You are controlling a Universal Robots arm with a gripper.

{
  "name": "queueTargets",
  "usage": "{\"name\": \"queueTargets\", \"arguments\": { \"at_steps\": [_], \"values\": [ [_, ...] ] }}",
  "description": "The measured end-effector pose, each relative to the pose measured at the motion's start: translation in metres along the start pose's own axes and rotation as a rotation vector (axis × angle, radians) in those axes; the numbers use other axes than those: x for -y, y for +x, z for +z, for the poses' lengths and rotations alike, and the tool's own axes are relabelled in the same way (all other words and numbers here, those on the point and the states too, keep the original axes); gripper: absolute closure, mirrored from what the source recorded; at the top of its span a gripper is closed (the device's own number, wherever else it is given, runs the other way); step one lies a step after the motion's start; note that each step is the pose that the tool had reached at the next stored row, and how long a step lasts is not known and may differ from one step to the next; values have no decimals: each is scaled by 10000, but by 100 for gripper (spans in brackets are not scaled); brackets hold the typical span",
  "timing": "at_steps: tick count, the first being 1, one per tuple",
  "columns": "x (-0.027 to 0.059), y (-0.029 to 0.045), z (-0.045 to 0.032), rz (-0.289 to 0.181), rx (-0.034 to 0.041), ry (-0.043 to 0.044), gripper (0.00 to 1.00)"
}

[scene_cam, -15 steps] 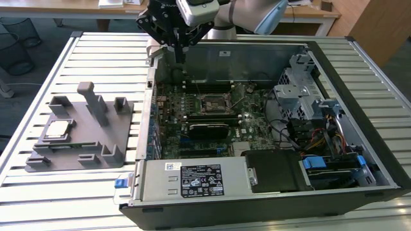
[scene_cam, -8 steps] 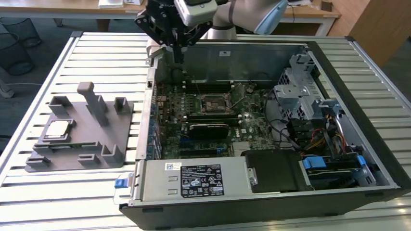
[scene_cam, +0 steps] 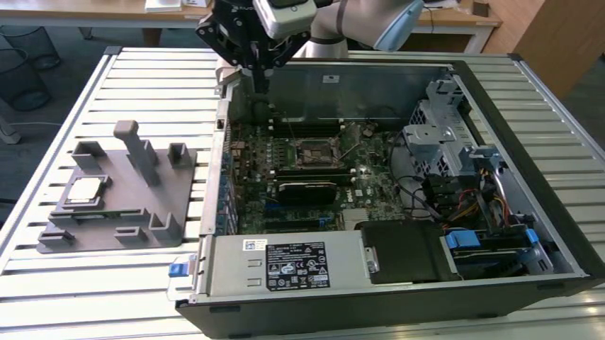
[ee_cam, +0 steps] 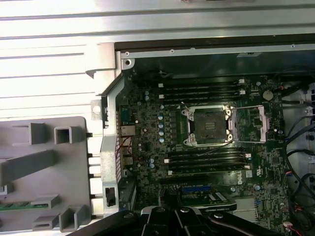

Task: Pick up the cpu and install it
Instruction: 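Reach for the cpu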

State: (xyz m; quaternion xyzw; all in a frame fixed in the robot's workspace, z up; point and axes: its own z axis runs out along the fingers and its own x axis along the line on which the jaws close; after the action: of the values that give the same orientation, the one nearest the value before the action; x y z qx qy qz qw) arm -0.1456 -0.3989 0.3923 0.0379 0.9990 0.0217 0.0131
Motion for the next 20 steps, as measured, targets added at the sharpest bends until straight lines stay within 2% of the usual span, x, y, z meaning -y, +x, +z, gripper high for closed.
{"name": "queueTargets", "arguments": {
  "at_steps": [20],
  "values": [
    [6, 72, 1, 0, 0, 0, 89]
  ]
}}
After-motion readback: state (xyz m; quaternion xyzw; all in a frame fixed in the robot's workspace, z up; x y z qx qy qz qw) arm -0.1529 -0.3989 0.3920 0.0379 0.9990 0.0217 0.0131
